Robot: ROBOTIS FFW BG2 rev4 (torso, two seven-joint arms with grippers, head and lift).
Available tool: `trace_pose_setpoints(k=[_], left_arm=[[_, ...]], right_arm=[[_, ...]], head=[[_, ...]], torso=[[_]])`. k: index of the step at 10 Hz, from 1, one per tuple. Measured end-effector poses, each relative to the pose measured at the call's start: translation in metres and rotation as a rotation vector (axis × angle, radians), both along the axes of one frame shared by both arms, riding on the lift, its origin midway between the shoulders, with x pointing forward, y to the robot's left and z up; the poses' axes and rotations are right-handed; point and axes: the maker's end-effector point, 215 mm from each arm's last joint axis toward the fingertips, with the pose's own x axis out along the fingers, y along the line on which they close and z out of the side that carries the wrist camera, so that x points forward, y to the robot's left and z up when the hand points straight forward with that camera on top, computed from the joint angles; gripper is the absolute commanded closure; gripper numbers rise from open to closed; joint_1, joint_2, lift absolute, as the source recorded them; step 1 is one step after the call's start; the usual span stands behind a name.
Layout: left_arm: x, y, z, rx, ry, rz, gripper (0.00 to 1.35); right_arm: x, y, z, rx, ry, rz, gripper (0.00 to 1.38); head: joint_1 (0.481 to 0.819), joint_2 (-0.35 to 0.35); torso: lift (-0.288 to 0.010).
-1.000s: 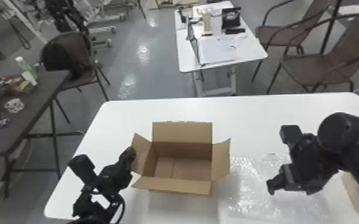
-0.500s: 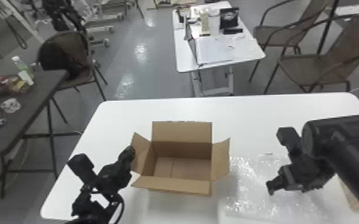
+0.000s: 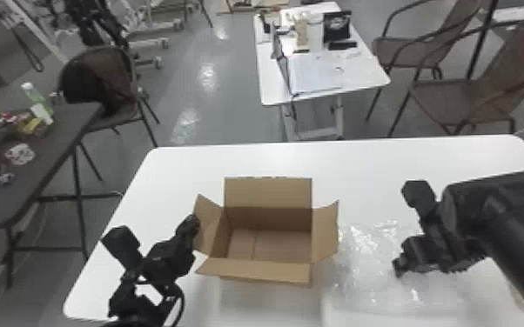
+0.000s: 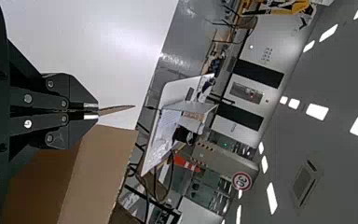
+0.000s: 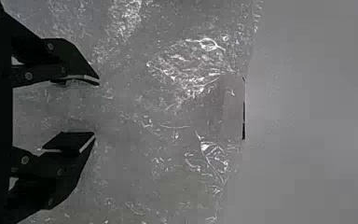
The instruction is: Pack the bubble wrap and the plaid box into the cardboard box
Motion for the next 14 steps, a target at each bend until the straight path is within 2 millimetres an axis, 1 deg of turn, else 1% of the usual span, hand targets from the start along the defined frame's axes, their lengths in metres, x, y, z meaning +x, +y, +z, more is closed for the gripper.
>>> trace_pose_setpoints(k=[1,2,4,5,7,8,9,10,11,12,13,14], left_arm=[[-0.001,0.001,-0.001,-0.001,0.0,0.002,1.13],[-0.002,0.001,-0.001,-0.002,0.0,0.003,1.13],[-0.003,0.002,-0.001,-0.004,-0.002,0.005,1.13],[-0.004,0.002,-0.001,-0.004,-0.003,0.006,1.13],[-0.006,0.003,-0.002,-0.004,-0.003,0.008,1.13],[-0.008,0.004,-0.003,-0.006,-0.002,0.011,1.13],[-0.009,0.005,-0.003,-0.006,-0.003,0.014,1.13],[-0.01,0.006,-0.003,-0.005,-0.004,0.016,1.13],[-0.01,0.006,-0.003,-0.004,-0.004,0.015,1.13],[-0.009,0.004,-0.003,-0.003,-0.004,0.012,1.13],[-0.009,0.004,-0.003,-0.003,-0.002,0.011,1.13],[-0.008,0.002,-0.003,-0.002,-0.001,0.01,1.13]], right_arm=[[0.007,0.003,0.008,0.021,-0.029,-0.01,1.29],[0.013,0.004,0.018,0.046,-0.056,-0.031,1.29],[0.02,-0.001,0.044,0.085,-0.087,-0.081,1.29],[0.021,-0.009,0.061,0.085,-0.102,-0.099,1.29],[0.022,-0.042,0.098,0.08,-0.147,-0.161,1.29],[0.027,-0.06,0.12,0.099,-0.198,-0.203,1.29],[0.039,-0.078,0.151,0.113,-0.279,-0.233,1.29],[0.052,-0.092,0.182,0.124,-0.359,-0.251,1.29],[0.063,-0.099,0.213,0.144,-0.428,-0.255,1.29],[0.072,-0.097,0.242,0.173,-0.485,-0.244,1.29],[0.077,-0.085,0.265,0.217,-0.525,-0.219,1.29],[0.08,-0.068,0.284,0.266,-0.549,-0.186,1.29]], head=[[0.695,0.241],[0.695,0.242],[0.695,0.239],[0.695,0.231],[0.695,0.203],[0.695,0.181],[0.695,0.158],[0.695,0.142],[0.695,0.136],[0.695,0.13],[0.695,0.138],[0.695,0.153]], torso=[[-0.018],[-0.018],[-0.018],[-0.018],[-0.018],[-0.018],[-0.018],[-0.018],[-0.018],[-0.018],[-0.018],[-0.018]])
